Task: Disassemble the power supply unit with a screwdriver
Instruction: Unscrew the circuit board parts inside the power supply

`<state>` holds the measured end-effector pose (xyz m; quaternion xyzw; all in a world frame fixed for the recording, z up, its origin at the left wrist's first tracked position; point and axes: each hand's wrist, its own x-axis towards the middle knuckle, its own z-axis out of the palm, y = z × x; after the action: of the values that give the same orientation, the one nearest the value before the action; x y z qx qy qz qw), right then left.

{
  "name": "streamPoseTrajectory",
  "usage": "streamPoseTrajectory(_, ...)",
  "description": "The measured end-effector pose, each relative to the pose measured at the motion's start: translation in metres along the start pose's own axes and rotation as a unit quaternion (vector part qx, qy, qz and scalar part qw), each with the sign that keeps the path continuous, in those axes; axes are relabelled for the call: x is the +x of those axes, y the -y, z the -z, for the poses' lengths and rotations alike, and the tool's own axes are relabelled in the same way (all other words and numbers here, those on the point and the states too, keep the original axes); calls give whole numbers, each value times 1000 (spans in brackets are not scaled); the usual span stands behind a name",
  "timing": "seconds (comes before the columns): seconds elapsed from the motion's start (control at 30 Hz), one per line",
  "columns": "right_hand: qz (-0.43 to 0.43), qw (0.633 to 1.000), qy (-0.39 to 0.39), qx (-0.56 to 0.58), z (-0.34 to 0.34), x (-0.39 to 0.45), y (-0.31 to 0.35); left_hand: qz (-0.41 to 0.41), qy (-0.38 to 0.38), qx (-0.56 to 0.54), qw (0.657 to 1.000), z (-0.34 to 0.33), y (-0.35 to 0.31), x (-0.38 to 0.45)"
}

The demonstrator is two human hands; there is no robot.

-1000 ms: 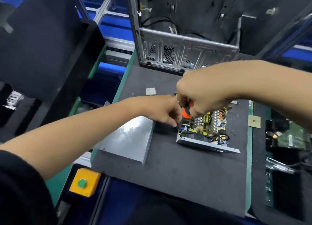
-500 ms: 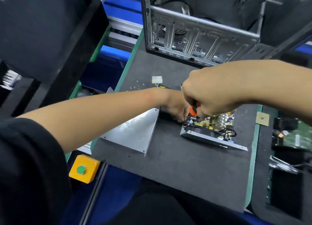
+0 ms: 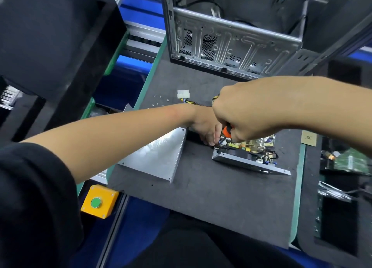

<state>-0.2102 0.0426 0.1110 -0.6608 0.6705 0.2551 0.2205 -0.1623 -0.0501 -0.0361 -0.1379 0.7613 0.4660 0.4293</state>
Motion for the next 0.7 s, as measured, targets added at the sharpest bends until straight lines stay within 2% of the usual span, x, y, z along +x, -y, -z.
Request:
streamPoseTrajectory(0.17,-6,1000,8,3,-1,1,4,-6,21,-31,999,0,-2,0)
streamPoseTrajectory(0.4,-40,999,24,21,6,-10,10,8,53,10,999,9,-9,-10)
streamPoseTrajectory(0.57,-38,993,42,105,5,-16,2,26,64,-28,997,10,-13,-13)
streamPoseTrajectory(0.7,-45,983,22,176,2,-20,-1,37,76,-32,996,12,-14,-15)
